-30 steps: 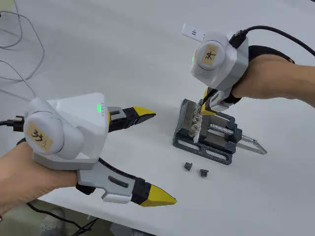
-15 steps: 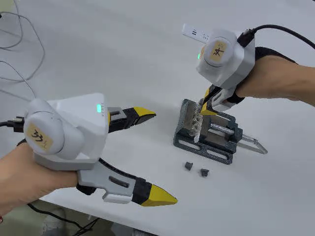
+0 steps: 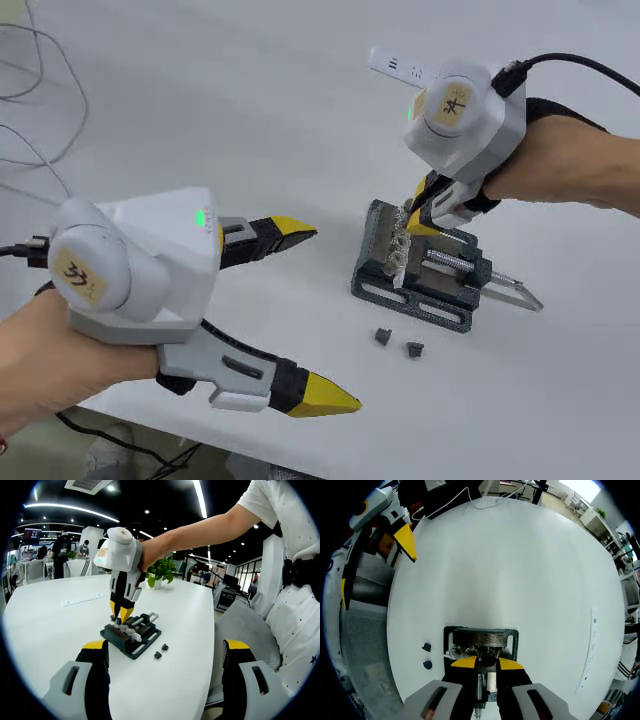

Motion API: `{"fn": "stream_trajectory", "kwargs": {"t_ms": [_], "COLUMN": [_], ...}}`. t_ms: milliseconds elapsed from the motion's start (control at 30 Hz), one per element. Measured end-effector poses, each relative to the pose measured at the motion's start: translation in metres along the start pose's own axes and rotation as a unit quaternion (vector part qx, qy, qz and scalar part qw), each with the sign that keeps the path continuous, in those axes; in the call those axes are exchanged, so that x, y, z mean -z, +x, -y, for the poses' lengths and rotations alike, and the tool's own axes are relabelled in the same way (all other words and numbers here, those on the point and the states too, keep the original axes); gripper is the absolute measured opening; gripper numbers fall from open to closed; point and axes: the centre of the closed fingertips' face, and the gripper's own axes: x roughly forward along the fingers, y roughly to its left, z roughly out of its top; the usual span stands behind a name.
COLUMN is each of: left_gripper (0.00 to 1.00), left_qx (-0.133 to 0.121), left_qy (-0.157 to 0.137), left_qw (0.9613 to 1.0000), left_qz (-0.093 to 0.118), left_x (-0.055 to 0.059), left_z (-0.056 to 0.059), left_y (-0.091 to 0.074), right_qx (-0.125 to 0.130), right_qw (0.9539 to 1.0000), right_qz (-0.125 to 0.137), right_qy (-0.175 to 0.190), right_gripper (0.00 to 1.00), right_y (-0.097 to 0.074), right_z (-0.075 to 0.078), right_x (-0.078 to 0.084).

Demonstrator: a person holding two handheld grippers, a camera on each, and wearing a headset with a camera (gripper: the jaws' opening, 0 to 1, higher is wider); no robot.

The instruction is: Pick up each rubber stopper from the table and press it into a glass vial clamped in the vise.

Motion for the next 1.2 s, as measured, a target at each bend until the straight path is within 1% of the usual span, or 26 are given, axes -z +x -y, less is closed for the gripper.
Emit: {"fn": "stream_trajectory", "kwargs": {"t_ms": [167, 233, 267, 433, 533, 600, 733, 800, 933, 1200], "left_gripper": [0.93, 0.93, 0.93, 0.93, 0.93, 0.93, 0.93, 0.93, 0.93, 0.93], "left_qx": [-0.001, 0.000, 0.000, 0.002, 0.002, 0.003, 0.003, 0.002, 0.002, 0.002], "left_qy": [0.000, -0.001, 0.000, -0.001, -0.001, -0.001, -0.002, -0.001, -0.002, -0.006], "left_qw": [1.0000, 1.0000, 1.0000, 1.0000, 1.0000, 1.0000, 1.0000, 1.0000, 1.0000, 1.0000], "left_qz": [0.000, -0.001, -0.001, -0.002, -0.002, -0.002, 0.000, -0.002, -0.003, -0.003], "left_x": [0.000, 0.001, 0.002, 0.002, 0.002, 0.001, 0.000, 0.001, 0.002, 0.002], "left_z": [0.000, 0.001, 0.001, 0.002, 0.002, 0.002, 0.002, 0.002, 0.002, 0.002], "left_y": [0.000, 0.000, 0.000, 0.000, 0.001, 0.001, 0.002, 0.001, 0.001, 0.002], "right_qx": [0.001, 0.006, 0.008, 0.014, 0.009, 0.007, 0.004, -0.002, -0.008, -0.007], "right_qw": [0.9999, 0.9999, 0.9997, 0.9991, 0.9985, 0.9983, 0.9983, 0.9982, 0.9980, 0.9981], "right_qz": [0.010, 0.014, 0.022, 0.037, 0.048, 0.050, 0.052, 0.055, 0.058, 0.057], "right_qy": [0.006, 0.004, 0.008, 0.015, 0.026, 0.027, 0.027, 0.024, 0.025, 0.025], "right_gripper": [0.11, 0.12, 0.12, 0.09, 0.07, 0.05, 0.05, 0.04, 0.04, 0.02], "right_y": [-0.002, -0.006, -0.010, -0.019, -0.022, -0.022, -0.021, -0.020, -0.014, -0.012], "right_z": [-0.002, 0.000, 0.000, 0.005, 0.007, 0.006, 0.003, 0.001, -0.001, 0.000], "right_x": [0.000, 0.000, -0.001, -0.001, 0.000, 0.001, 0.002, 0.001, 0.001, 0.002]}}
